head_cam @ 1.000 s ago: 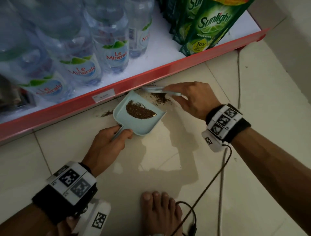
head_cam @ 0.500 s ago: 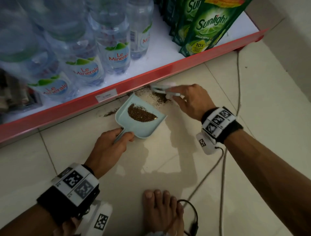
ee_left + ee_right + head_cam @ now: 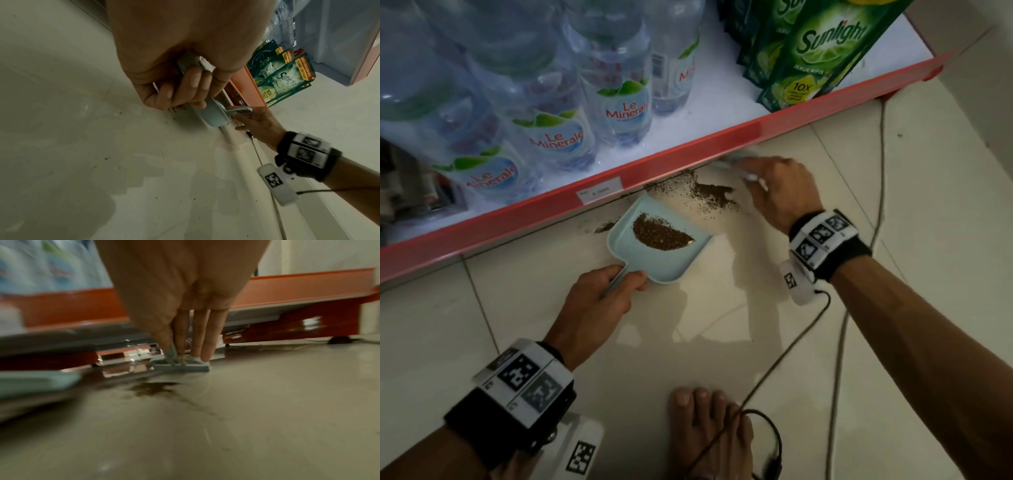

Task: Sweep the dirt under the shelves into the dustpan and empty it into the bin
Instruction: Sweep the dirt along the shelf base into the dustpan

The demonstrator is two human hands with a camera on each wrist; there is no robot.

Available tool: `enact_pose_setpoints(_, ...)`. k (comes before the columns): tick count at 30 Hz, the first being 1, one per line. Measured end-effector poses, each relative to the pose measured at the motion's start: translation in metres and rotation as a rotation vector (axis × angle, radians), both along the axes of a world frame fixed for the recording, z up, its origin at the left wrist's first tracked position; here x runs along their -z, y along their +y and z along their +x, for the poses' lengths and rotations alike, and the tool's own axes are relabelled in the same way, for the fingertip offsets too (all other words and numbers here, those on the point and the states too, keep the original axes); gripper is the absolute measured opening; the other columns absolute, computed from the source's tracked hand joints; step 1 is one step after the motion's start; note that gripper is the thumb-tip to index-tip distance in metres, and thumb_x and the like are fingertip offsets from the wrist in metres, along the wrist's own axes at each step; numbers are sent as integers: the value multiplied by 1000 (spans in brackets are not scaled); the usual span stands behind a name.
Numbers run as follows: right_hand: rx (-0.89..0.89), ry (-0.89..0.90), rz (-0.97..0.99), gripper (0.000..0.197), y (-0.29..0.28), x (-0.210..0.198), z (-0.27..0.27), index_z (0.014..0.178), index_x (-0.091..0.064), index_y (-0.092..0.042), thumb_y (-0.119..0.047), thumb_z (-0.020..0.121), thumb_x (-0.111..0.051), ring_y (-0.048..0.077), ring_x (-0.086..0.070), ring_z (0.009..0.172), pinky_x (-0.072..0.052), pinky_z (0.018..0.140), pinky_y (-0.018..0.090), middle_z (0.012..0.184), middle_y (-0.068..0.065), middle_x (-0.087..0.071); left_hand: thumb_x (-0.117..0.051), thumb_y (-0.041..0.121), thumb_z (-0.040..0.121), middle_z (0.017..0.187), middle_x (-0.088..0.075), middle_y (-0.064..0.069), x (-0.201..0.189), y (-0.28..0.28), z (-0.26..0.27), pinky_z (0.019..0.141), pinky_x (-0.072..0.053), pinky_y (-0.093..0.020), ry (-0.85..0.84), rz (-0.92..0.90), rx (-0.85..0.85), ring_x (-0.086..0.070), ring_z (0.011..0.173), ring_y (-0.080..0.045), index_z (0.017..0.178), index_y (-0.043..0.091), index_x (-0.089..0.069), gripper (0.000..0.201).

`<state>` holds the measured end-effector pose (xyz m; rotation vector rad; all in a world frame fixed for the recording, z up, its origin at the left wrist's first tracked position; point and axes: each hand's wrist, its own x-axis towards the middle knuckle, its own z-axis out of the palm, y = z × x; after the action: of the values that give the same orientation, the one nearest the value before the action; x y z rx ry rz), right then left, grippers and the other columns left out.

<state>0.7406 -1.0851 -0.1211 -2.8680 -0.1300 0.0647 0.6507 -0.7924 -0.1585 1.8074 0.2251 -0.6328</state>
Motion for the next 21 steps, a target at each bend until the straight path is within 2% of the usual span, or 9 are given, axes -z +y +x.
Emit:
enact_pose_setpoints(2, -110, -22, 95, 29, 8, -6, -13, 125, -67, -32, -26, 99, -53, 26, -71, 90, -57, 76, 35, 119, 1, -72, -60, 52, 83, 48, -43, 10, 0, 1, -1, 54, -31, -26, -15, 5, -12, -38, 47, -8, 74, 26, -70, 29)
enact_pose_setpoints(4, -76, -83, 119, 27, 5, -13, -22, 122, -67, -34, -33, 98, -53, 26, -71, 93, -58, 71, 40, 117, -4, -72, -60, 44, 91, 47, -44, 11, -2, 1, -3, 53, -32, -26, -38, 20, -21, -39, 45, -5, 75, 24, -69, 27)
enact_pose_setpoints(5, -27, -126, 87, 28, 0, -16, -23, 122, -66, -34, -34, 98, -52, 28, -70, 93, -58, 70, 42, 116, -4, -72, -59, 47, 89, 46, -44, 12, -4, 1, -5, 53, -33, -26, -41, 17, -32, -39, 45, -5, 76, 20, -69, 31)
enact_pose_setpoints(8, 196, -178, -75, 31, -16, -13, -13, 124, -64, -31, -31, 96, -49, 39, -66, 93, -55, 74, 46, 113, 8, -71, -55, 61, 72, 46, -43, 12, -13, 2, -12, 52, -34, -28, -41, 9, -60, -39, 45, -6, 83, 6, -66, 57)
enact_pose_setpoints(10, 373, -109, -133, 33, -14, -6, 0, 126, -63, -30, -30, 97, -48, 45, -63, 94, -51, 77, 47, 108, 18, -69, -55, 61, 70, 46, -44, 12, -18, 5, -19, 52, -34, -27, -37, 23, -82, -40, 45, -5, 83, 5, -66, 58)
enact_pose_setpoints(12, 420, -35, -102, 33, 0, 3, 7, 127, -63, -31, -28, 97, -49, 46, -61, 96, -50, 78, 46, 107, 23, -67, -59, 53, 77, 46, -44, 12, -19, 8, -27, 52, -34, -27, -23, 16, -119, -40, 45, -4, 82, 6, -66, 48)
enact_pose_setpoints(16, 102, -16, 19, 26, 43, 11, 4, 112, -69, -22, -24, 93, -52, 45, -63, 91, -52, 73, 45, 104, 19, -70, -61, 40, 91, 45, -46, 13, -18, 18, -44, 53, -35, -25, -13, 32, -128, -41, 43, -1, 78, 14, -69, 30)
enact_pose_setpoints(19, -213, -13, 91, 31, 58, 1, -9, 122, -68, -31, -23, 94, -57, 37, -68, 88, -53, 70, 39, 112, 8, -73, -59, 35, 95, 44, -48, 14, -19, 32, -54, 51, -36, -22, -23, 69, -99, -43, 43, -1, 78, 16, -69, 27)
enact_pose_setpoints(21, -294, -12, 75, 32, 55, -8, -19, 125, -64, -38, -29, 96, -56, 33, -70, 86, -53, 67, 37, 112, 2, -74, -60, 33, 95, 44, -47, 13, -19, 41, -57, 49, -35, -19, -14, 80, -96, -41, 43, -1, 79, 15, -69, 26)
